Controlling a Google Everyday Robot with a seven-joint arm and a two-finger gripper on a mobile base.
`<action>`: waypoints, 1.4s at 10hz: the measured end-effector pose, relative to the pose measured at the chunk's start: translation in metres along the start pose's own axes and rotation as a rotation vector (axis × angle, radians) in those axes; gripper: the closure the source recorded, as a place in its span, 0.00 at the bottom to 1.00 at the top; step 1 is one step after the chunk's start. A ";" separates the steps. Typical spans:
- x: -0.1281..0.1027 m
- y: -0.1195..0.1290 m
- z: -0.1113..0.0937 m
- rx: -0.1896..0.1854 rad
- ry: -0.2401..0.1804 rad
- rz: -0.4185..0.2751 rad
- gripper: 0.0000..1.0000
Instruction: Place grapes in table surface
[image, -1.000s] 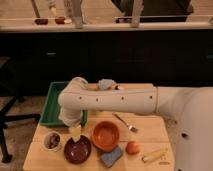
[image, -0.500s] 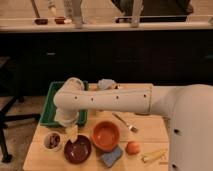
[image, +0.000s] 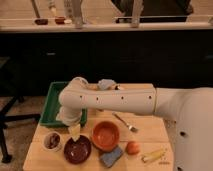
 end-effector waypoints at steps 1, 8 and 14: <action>-0.001 -0.007 0.000 -0.003 -0.024 -0.036 0.20; -0.027 -0.043 0.017 -0.057 -0.227 -0.401 0.20; -0.058 -0.039 0.033 -0.105 -0.288 -0.552 0.20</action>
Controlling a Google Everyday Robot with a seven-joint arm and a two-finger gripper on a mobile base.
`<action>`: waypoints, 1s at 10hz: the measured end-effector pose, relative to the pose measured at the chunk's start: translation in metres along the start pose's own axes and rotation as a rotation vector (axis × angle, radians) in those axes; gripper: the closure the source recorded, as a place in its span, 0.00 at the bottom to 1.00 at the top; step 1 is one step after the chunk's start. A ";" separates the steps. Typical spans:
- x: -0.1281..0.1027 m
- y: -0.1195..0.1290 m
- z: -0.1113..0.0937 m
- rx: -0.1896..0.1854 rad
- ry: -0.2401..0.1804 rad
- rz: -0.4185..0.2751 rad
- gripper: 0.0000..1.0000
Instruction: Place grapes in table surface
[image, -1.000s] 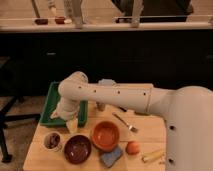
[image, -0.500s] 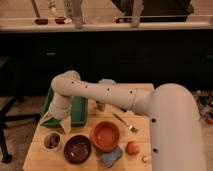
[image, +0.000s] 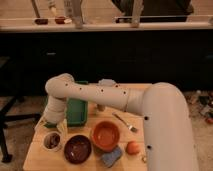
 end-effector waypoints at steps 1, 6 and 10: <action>-0.005 -0.002 0.004 -0.010 -0.007 -0.019 0.20; -0.009 -0.003 0.022 -0.035 -0.046 -0.061 0.20; 0.003 -0.001 0.025 -0.035 -0.061 -0.056 0.20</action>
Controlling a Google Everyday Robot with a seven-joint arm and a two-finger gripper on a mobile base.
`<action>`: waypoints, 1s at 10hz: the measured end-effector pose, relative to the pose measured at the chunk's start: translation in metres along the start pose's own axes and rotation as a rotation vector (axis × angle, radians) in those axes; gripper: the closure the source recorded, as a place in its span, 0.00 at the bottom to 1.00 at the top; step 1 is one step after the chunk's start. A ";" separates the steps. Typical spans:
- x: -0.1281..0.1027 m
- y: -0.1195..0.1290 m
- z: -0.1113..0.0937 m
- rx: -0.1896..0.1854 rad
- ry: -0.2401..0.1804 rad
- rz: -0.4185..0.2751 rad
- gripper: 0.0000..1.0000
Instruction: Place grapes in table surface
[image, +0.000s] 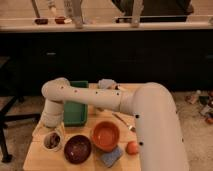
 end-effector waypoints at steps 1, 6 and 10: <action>0.002 0.001 0.000 0.000 -0.001 0.002 0.22; 0.008 0.004 -0.001 0.001 -0.003 0.020 0.72; 0.008 0.008 -0.004 0.006 -0.004 0.027 1.00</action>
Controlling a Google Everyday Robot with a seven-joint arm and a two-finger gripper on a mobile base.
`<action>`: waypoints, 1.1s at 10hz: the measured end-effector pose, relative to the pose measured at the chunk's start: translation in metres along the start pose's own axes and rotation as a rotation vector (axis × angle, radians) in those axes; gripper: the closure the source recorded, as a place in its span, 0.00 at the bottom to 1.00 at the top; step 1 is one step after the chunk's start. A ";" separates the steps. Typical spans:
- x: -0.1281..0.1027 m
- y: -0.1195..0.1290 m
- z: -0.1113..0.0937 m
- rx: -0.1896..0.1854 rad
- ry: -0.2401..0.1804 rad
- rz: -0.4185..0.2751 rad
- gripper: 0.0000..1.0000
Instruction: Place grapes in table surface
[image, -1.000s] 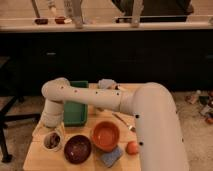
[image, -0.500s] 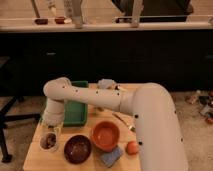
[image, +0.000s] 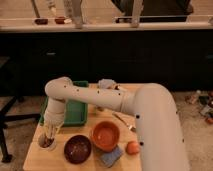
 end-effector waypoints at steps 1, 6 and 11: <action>0.000 0.001 -0.001 0.000 0.002 0.001 1.00; -0.005 -0.016 -0.014 -0.016 0.029 -0.019 1.00; -0.009 -0.044 -0.033 -0.035 0.097 -0.026 1.00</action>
